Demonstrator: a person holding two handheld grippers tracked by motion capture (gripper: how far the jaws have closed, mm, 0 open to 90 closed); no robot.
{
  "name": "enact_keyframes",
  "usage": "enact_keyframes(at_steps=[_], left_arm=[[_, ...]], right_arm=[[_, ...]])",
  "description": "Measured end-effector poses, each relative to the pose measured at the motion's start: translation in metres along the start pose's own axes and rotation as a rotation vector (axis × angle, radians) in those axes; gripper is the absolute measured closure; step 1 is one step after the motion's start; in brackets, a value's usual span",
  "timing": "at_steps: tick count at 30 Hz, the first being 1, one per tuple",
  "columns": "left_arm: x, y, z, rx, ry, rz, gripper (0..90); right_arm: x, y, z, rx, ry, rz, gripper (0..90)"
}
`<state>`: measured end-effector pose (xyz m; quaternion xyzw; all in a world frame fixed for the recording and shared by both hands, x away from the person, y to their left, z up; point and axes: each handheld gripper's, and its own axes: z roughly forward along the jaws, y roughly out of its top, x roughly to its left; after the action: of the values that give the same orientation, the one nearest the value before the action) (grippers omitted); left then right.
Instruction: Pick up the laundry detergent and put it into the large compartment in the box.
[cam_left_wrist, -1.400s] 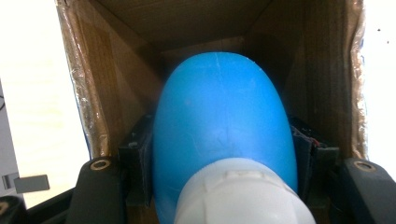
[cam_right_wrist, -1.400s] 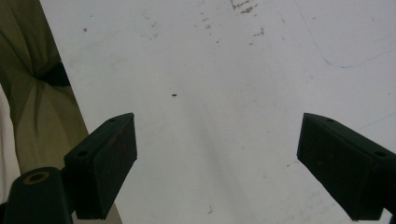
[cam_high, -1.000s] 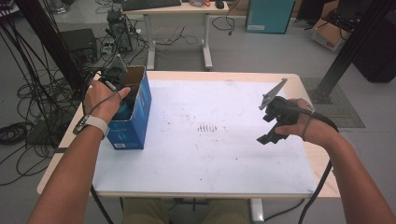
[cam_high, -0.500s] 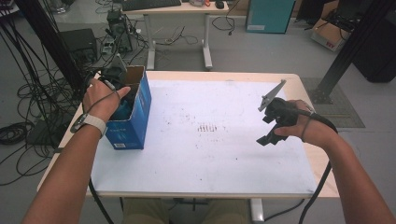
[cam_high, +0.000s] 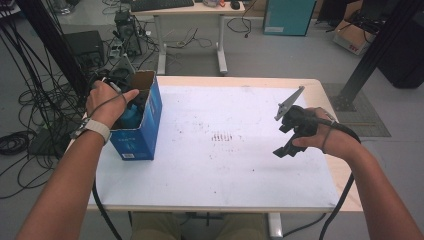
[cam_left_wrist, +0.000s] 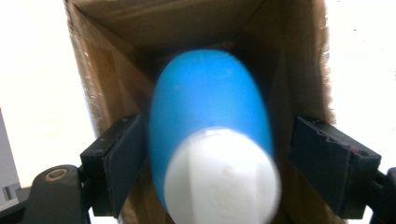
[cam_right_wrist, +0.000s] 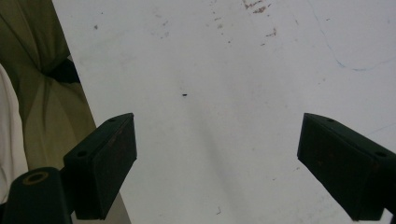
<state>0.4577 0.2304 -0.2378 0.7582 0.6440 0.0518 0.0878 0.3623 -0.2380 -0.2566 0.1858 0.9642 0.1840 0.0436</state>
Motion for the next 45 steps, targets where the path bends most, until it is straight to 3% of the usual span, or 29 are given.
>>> enact_keyframes(at_steps=[2,8,12,21,31,35,45], left_arm=[[0.0,0.001,-0.005,-0.006,-0.008,0.002,9.1],[-0.005,0.002,-0.02,-0.041,-0.021,0.034,7.2],[-0.006,0.003,-0.03,-0.035,-0.023,0.044,6.4],[-0.012,0.003,-0.057,-0.073,0.016,0.109,4.8],[-0.032,0.005,-0.085,-0.129,-0.039,0.242,4.8],[-0.044,0.006,-0.092,-0.148,-0.034,0.315,5.2],[-0.079,0.014,-0.096,-0.153,-0.085,0.518,4.7]], right_arm=[[0.0,0.0,-0.001,-0.001,-0.003,0.001,11.9],[0.0,0.0,-0.001,0.001,-0.004,0.001,11.9],[0.0,-0.002,-0.003,0.002,-0.006,0.009,11.9],[0.0,-0.006,-0.008,0.003,-0.011,0.026,11.9],[-0.004,-0.01,-0.009,0.005,-0.008,0.05,11.8],[-0.005,-0.01,-0.01,0.005,-0.01,0.05,11.8],[-0.008,-0.013,-0.013,0.003,-0.014,0.062,11.8]])
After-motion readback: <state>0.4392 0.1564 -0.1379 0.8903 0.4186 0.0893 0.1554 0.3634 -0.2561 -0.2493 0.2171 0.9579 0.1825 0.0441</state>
